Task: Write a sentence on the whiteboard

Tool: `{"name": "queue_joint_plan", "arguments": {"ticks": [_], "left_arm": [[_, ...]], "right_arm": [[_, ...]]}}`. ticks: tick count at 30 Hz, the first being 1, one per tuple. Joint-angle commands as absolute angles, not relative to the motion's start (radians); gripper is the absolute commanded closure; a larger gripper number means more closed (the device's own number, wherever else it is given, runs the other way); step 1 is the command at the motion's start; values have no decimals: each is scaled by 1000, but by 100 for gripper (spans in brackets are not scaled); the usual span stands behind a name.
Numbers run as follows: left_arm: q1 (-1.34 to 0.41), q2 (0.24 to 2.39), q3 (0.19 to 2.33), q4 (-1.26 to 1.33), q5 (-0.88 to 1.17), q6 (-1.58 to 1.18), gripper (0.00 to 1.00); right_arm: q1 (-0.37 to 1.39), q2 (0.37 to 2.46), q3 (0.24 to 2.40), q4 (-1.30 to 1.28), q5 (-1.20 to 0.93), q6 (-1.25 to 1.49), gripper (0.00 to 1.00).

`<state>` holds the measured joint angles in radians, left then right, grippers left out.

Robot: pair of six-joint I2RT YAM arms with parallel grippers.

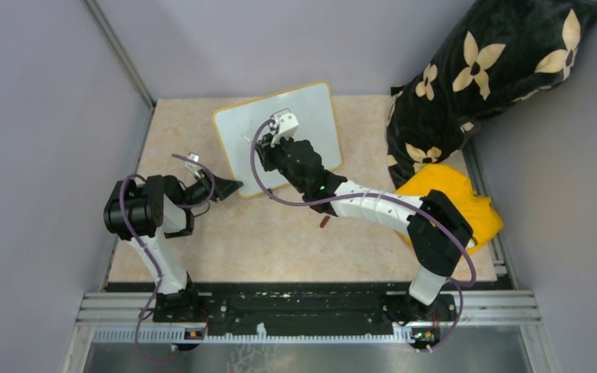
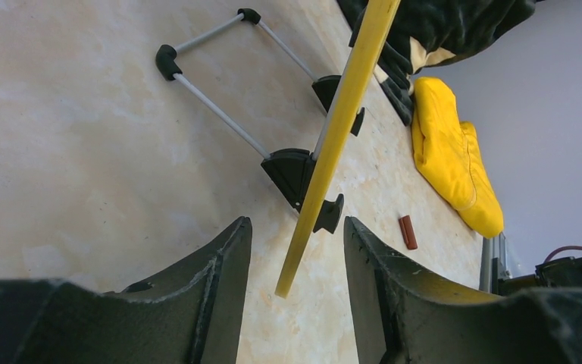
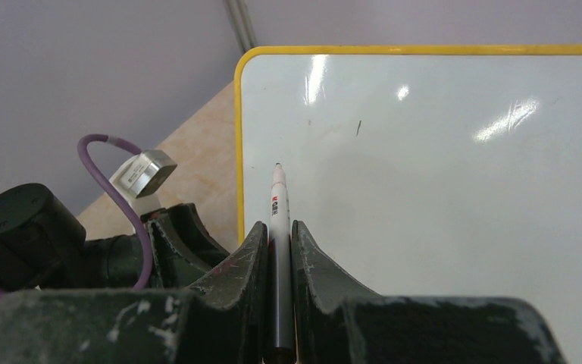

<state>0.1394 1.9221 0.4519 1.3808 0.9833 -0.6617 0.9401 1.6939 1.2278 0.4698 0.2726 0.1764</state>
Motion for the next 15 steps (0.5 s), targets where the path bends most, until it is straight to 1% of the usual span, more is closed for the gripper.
{"name": "queue_joint_plan", "arguments": {"ticks": [1, 4, 9, 10, 11, 12, 13, 15], "left_arm": [[137, 1922, 449, 1442, 991, -663, 45], [137, 1922, 444, 1460, 988, -670, 45], [139, 1921, 433, 1484, 978, -678, 48], [140, 1922, 430, 1492, 978, -682, 50], [140, 1926, 431, 1498, 979, -685, 55], [140, 1928, 434, 1500, 980, -686, 63], [141, 1931, 438, 1496, 983, -688, 68], [140, 1931, 439, 1490, 984, -688, 74]], "right_arm": [[937, 1656, 1220, 526, 253, 187, 100], [937, 1656, 1217, 526, 253, 189, 100], [937, 1656, 1211, 530, 247, 193, 100], [937, 1656, 1211, 531, 247, 193, 100], [937, 1655, 1211, 533, 247, 194, 100], [937, 1656, 1209, 533, 247, 195, 100], [937, 1654, 1210, 532, 248, 196, 100], [937, 1654, 1211, 530, 247, 198, 100]]}}
